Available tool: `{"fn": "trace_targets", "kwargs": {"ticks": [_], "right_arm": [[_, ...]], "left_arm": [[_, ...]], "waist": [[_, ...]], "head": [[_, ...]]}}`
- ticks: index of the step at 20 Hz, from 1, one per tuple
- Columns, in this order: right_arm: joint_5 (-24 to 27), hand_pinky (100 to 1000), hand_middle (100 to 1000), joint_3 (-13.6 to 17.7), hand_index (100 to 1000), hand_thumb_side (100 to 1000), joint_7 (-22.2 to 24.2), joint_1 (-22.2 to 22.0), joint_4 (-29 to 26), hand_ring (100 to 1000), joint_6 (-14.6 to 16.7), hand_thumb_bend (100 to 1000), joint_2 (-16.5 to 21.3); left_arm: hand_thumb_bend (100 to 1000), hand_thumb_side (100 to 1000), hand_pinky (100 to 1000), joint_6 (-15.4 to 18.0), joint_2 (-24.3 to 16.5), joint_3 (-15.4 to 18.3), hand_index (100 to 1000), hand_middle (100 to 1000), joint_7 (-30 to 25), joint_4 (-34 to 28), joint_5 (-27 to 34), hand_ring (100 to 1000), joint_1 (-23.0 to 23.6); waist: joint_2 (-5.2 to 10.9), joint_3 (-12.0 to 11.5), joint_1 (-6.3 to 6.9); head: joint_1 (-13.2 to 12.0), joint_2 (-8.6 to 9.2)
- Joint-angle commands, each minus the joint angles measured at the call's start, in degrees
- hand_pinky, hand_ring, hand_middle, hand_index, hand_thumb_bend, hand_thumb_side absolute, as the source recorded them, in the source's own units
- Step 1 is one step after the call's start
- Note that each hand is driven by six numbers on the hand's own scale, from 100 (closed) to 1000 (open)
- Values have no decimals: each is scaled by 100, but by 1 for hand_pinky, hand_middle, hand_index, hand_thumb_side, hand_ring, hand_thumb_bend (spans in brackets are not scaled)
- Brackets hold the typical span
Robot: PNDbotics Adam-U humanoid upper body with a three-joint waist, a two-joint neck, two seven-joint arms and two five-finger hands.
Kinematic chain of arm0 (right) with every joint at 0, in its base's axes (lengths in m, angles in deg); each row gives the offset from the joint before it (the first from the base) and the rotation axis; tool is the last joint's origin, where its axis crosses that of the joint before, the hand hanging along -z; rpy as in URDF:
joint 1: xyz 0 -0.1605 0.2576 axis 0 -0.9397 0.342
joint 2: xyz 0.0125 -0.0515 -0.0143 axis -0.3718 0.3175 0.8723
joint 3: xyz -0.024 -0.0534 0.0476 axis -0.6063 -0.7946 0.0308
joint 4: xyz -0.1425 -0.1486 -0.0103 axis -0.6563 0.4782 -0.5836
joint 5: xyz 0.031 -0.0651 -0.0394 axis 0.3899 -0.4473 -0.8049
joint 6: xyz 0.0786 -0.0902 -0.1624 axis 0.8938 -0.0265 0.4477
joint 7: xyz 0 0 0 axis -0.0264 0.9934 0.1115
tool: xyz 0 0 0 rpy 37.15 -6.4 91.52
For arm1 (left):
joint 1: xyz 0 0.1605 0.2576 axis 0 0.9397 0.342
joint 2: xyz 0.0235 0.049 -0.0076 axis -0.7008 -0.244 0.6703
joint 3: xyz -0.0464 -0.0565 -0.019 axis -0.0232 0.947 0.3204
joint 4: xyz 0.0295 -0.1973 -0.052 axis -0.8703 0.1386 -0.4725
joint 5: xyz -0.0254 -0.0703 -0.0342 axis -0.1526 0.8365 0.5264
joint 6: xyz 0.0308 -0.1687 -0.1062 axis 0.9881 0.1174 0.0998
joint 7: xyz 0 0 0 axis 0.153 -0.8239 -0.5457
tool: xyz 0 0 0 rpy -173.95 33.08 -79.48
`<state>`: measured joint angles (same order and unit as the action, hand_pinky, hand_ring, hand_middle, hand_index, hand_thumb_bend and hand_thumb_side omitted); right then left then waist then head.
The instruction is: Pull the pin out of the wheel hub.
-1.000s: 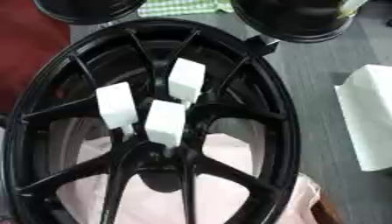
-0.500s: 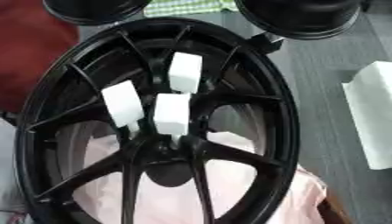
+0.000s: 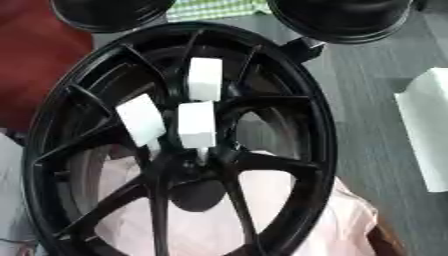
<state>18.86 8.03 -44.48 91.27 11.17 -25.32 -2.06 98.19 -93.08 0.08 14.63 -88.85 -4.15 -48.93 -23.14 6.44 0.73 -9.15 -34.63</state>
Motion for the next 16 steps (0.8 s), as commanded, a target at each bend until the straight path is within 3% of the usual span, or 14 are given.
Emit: {"fn": "trace_targets", "kwargs": {"ticks": [1, 4, 9, 13, 15, 16], "right_arm": [[-75, 913, 831, 188, 854, 100, 0, -99, 164, 930, -62, 276, 130], [-47, 918, 848, 262, 875, 142, 108, -204, 274, 940, -138, 258, 89], [-55, 916, 859, 327, 884, 118, 158, -269, 344, 943, -240, 256, 78], [-29, 904, 832, 345, 859, 132, 85, -243, 278, 920, -255, 188, 49], [40, 891, 797, 343, 830, 181, -31, -202, 156, 886, -253, 100, 23], [99, 888, 784, 336, 824, 254, -130, -174, 62, 872, -252, 100, 10]], "left_arm": [[188, 882, 789, 7, -94, 71, 842, 780, 17, -78, 2, 798, 23], [188, 882, 788, 8, -91, 77, 842, 780, 14, -77, 0, 798, 28], [189, 883, 787, 10, -84, 84, 842, 780, 25, -77, -2, 798, 40], [188, 882, 786, 11, -86, 85, 842, 780, 30, -84, -3, 798, 37], [188, 881, 786, 9, -85, 81, 842, 780, 26, -86, -4, 798, 31], [188, 881, 786, 8, -84, 80, 842, 779, 24, -88, -4, 798, 29]], "waist": [[153, 34, -6], [158, 51, 7], [165, 61, 9], [168, 60, 1], [173, 50, 0], [175, 43, 0]], "head": [[-22, 1], [-40, 0], [-25, -5], [-20, -1], [-20, -4], [-19, -1]]}}
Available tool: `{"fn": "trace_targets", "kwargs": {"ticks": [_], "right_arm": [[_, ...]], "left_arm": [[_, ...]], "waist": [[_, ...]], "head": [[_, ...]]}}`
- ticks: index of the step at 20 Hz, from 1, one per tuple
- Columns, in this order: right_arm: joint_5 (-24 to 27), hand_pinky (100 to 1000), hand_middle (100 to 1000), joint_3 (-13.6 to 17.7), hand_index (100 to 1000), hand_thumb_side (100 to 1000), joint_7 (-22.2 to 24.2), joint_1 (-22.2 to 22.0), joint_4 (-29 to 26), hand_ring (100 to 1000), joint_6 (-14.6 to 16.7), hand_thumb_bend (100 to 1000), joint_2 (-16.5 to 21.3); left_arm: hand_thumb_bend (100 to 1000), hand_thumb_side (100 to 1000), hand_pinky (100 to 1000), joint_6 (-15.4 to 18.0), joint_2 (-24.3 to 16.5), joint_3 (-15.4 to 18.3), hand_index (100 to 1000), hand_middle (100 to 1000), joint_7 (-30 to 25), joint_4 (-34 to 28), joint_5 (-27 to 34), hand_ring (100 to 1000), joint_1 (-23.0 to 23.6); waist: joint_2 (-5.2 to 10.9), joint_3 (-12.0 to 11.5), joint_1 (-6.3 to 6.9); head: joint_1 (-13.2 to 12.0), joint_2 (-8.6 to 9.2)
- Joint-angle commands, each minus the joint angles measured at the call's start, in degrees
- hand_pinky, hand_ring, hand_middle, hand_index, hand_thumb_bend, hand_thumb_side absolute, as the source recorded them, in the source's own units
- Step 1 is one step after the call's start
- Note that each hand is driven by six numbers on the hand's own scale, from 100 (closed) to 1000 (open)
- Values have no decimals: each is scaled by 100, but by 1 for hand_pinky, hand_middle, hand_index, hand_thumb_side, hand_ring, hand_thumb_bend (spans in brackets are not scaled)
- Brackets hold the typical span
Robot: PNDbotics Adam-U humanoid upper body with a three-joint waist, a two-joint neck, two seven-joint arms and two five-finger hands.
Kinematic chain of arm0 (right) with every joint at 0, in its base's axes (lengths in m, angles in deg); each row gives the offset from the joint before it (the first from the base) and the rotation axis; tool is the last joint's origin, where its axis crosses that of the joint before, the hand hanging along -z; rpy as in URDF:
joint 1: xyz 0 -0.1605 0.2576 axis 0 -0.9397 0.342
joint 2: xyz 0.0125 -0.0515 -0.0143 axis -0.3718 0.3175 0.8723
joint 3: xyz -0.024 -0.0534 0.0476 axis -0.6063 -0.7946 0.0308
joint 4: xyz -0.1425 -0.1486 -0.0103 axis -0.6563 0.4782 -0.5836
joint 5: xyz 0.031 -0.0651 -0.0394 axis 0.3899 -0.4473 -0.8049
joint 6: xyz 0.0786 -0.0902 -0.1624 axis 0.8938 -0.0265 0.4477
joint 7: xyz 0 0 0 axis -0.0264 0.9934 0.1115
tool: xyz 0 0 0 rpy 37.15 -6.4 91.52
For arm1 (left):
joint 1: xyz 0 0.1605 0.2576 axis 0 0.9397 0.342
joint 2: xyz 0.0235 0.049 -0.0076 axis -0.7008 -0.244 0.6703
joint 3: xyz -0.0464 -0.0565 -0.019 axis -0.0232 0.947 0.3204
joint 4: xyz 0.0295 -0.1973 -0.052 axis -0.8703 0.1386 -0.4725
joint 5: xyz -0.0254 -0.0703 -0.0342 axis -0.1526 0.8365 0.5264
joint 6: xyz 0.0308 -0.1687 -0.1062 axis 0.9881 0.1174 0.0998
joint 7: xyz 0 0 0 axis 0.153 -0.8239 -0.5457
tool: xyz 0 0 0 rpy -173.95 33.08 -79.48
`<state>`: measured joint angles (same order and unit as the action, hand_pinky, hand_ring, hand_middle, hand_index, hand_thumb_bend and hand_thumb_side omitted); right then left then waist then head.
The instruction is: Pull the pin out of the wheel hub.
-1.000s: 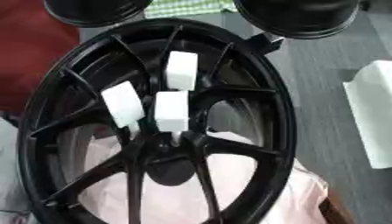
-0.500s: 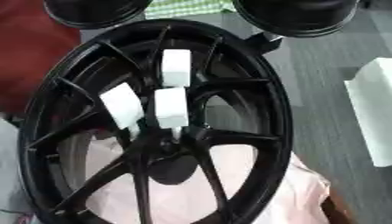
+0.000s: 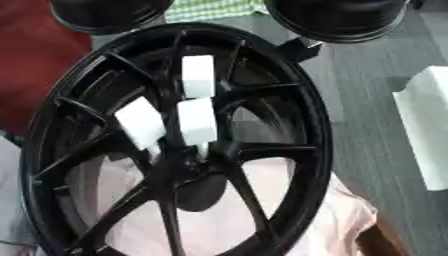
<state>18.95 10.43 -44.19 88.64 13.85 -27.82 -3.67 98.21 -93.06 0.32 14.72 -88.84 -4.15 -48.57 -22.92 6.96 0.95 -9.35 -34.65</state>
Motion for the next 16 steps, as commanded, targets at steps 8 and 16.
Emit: {"fn": "trace_targets", "kwargs": {"ticks": [8, 16], "right_arm": [[1026, 879, 729, -309, 782, 560, -640, 317, -1565, 817, 79, 100, 37], [1695, 871, 703, -840, 770, 603, -1205, 544, -2784, 788, -244, 100, -225]], "left_arm": [[188, 876, 785, -1, -116, 25, 841, 780, -8, -115, 5, 798, -89], [187, 873, 784, -18, -146, -28, 840, 780, -48, -129, 25, 798, -169]], "waist": [[169, -121, -39], [192, -225, -37]], "head": [[45, 5], [147, 63]]}}
